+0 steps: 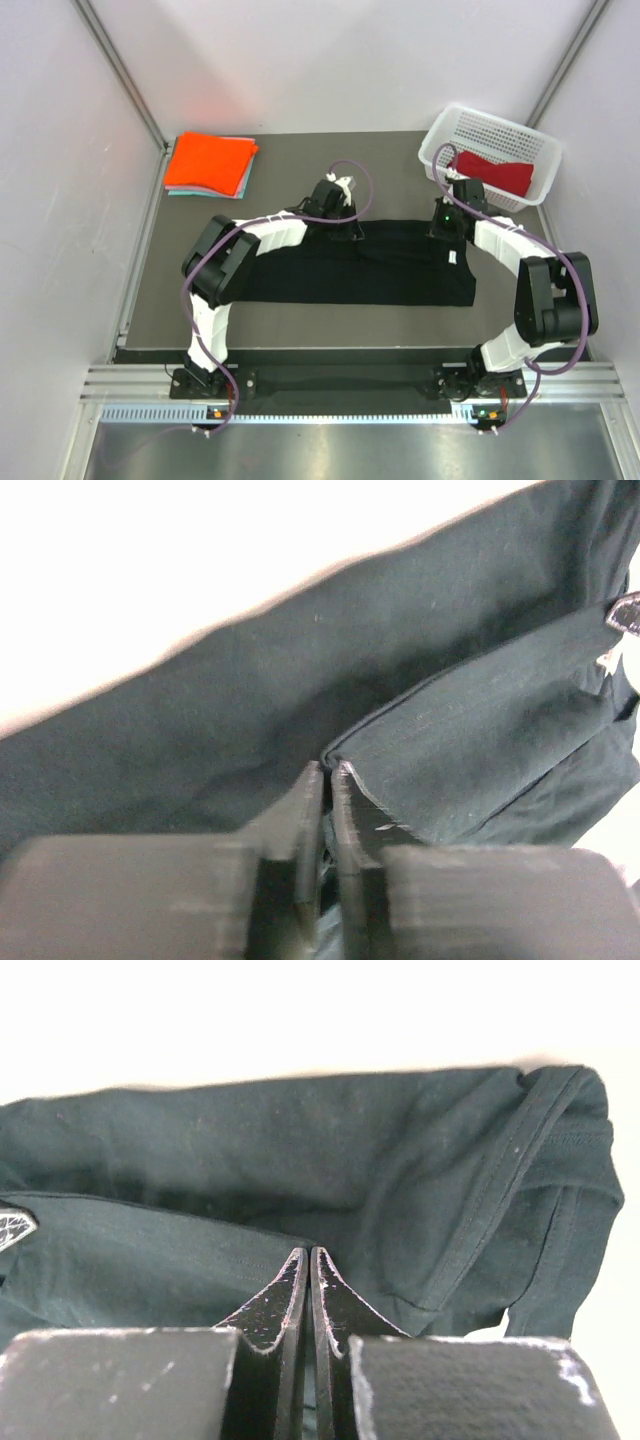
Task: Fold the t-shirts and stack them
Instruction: Fold the tshirt
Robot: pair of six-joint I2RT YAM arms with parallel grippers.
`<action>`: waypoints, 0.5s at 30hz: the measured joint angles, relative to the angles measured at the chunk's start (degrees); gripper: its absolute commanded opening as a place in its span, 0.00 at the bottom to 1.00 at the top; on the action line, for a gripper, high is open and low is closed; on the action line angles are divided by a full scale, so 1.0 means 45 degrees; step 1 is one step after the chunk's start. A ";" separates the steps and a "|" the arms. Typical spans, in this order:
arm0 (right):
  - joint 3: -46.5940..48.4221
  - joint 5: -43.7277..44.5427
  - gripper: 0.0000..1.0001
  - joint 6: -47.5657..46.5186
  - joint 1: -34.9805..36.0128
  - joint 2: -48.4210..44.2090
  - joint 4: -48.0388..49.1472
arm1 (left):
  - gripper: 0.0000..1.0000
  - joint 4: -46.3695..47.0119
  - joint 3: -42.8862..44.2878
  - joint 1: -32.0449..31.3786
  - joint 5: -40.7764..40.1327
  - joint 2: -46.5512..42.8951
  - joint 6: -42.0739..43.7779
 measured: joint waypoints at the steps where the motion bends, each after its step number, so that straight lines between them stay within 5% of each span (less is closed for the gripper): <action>1: 0.0000 0.0029 0.00 0.0010 0.0000 0.0000 0.0058 | 0.21 -0.0005 0.0049 0.0000 -0.0019 0.0000 0.0039; 5: 0.0049 0.0282 0.13 0.0078 0.0000 0.0049 0.0092 | 0.26 -0.0374 0.0510 0.0000 -0.0622 0.0000 0.0233; 8: 0.0500 0.0651 0.34 0.0155 0.0000 0.0253 -0.0427 | 0.29 -0.0753 0.0622 -0.0029 -0.1355 -0.0117 0.0520; 12: 0.1132 0.1083 0.37 0.0427 0.0083 0.0092 -0.1239 | 0.30 -0.1443 0.0617 -0.0141 -0.1656 -0.0627 0.0826; 15: 0.1127 0.1078 0.29 0.0602 0.0185 -0.0563 -0.1724 | 0.29 -0.1219 0.0466 -0.0369 -0.1010 -0.1171 0.0738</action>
